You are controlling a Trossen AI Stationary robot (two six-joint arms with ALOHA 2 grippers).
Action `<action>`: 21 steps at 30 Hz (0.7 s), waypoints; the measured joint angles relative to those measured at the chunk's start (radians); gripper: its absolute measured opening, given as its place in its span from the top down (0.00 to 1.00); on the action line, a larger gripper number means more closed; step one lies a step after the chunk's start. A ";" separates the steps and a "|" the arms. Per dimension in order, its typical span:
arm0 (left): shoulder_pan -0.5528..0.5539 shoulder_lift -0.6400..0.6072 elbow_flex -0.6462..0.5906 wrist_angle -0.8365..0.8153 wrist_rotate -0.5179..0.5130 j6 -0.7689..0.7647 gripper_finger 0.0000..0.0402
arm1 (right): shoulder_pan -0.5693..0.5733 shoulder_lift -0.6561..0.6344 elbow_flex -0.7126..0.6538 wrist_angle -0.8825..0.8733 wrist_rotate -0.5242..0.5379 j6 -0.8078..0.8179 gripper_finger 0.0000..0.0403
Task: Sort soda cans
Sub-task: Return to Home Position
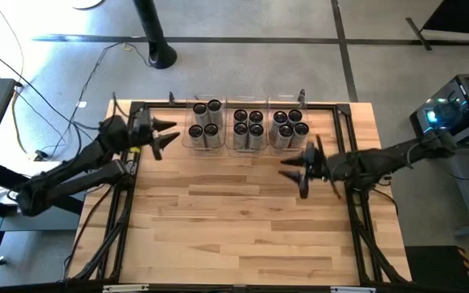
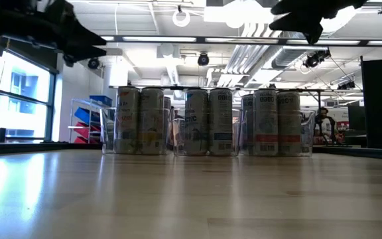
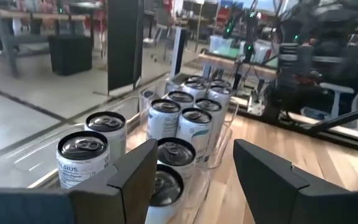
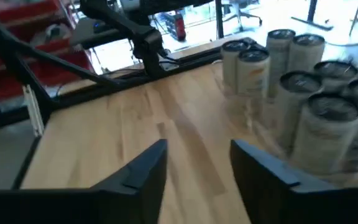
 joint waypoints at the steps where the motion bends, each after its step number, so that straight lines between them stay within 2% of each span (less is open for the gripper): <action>1: 0.000 -0.036 -0.009 -0.017 0.000 -0.001 0.49 | -0.036 -0.021 0.000 -0.017 -0.029 -0.033 0.61; 6: 0.000 -0.171 -0.026 -0.117 -0.003 0.000 0.49 | -0.196 -0.144 -0.005 -0.159 -0.079 -0.086 0.81; 11: 0.000 -0.246 -0.026 -0.210 -0.003 0.000 0.49 | -0.270 -0.342 -0.131 -0.122 -0.235 -0.127 0.98; 15: 0.000 -0.267 -0.026 -0.251 -0.005 -0.014 0.49 | -0.276 -0.521 -0.302 0.009 -0.289 -0.051 0.97; 21: -0.001 -0.268 -0.026 -0.245 -0.003 -0.024 0.49 | -0.275 -0.700 -0.511 0.210 -0.346 -0.082 0.96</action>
